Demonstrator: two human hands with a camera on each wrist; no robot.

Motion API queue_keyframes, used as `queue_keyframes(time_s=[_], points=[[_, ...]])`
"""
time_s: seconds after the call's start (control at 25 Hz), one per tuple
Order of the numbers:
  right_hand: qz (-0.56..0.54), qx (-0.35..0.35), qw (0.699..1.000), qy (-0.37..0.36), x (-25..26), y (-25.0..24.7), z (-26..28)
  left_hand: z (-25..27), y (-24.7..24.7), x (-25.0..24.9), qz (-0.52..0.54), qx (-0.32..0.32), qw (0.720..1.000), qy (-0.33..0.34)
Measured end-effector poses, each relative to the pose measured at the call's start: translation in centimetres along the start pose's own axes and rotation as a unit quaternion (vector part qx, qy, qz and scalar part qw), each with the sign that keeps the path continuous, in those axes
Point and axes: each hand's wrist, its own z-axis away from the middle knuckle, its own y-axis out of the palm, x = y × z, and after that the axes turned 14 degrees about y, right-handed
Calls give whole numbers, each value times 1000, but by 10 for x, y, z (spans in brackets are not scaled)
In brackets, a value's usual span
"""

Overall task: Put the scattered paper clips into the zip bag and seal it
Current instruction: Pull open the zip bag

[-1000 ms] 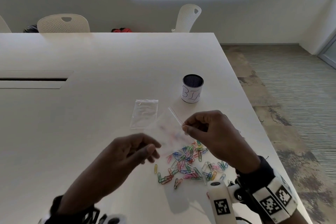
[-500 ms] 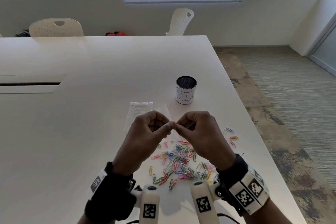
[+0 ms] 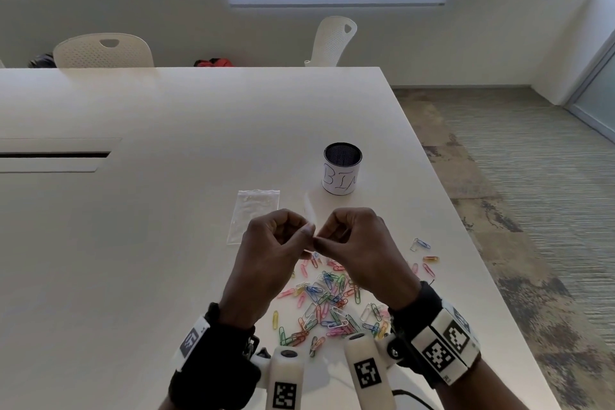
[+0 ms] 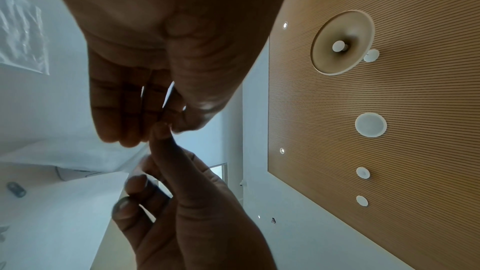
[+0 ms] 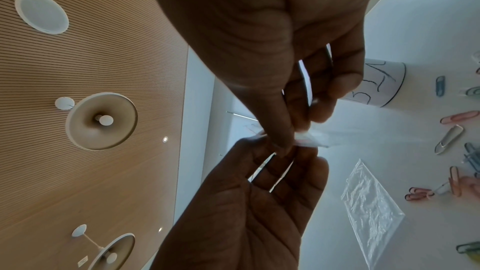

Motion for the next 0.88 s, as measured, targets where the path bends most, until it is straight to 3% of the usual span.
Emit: queue_keyframes(time_s=[0.24, 0.6, 0.88], points=[[-45, 29, 999, 6, -2, -2, -6, -6, 1, 5, 12, -26, 1000, -11], [-78, -2, 997, 11, -4, 2, -9, -5, 8, 8, 5, -48, 999, 5], [-50, 6, 999, -8, -5, 6, -8, -4, 11, 9, 25, -52, 998, -5]])
